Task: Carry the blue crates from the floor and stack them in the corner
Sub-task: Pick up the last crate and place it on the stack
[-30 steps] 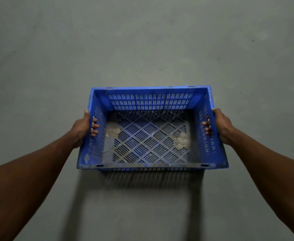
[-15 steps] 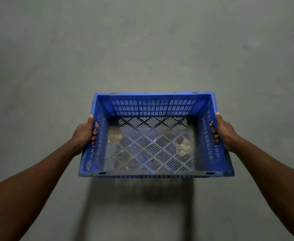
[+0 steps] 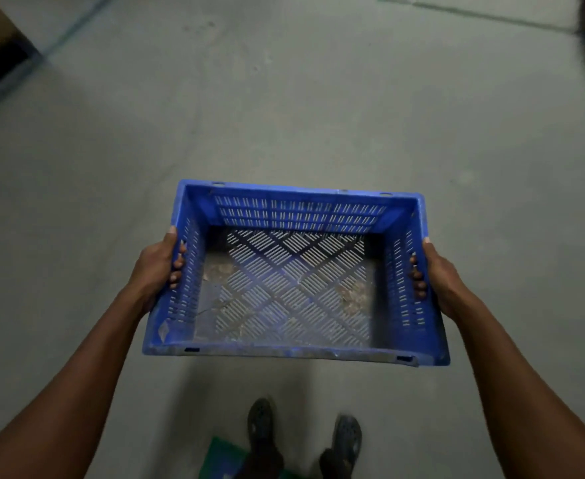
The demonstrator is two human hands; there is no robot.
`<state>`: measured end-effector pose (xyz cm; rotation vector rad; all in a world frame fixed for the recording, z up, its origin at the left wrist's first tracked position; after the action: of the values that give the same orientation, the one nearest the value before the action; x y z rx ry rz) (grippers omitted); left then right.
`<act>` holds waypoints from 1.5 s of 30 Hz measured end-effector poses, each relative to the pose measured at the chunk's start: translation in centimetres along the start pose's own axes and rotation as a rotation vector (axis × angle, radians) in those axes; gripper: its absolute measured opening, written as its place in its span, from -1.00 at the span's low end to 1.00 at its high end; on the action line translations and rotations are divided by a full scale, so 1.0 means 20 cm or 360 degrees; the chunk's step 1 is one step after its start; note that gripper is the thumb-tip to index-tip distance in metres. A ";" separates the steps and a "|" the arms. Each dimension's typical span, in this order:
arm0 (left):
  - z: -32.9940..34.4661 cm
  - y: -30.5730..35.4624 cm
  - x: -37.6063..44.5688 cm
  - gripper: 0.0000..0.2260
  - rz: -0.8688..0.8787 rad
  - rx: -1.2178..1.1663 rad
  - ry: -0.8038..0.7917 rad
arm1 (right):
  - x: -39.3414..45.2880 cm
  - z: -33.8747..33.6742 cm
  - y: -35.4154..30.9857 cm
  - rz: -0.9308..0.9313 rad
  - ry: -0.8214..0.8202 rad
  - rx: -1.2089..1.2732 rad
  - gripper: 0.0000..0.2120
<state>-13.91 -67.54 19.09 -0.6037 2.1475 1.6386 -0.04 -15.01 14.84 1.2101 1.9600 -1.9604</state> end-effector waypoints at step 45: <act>-0.20 -2.39 -5.77 -0.54 -0.0678 -0.1576 0.2848 | -3.97 1.41 1.08 -0.0647 -0.2557 -0.1693 -0.48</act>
<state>108.69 -69.79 42.99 -3.4436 1.1234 1.8989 53.73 -78.37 40.41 -0.8470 1.6112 -0.8275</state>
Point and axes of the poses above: each hand's wrist, its own x-axis towards the middle knuckle, its own z-axis out of the palm, y = z × x, the point moved 10 cm from there along x, towards the middle knuckle, and after that the axes turned 3 degrees about -z, right-handed, at the moved point
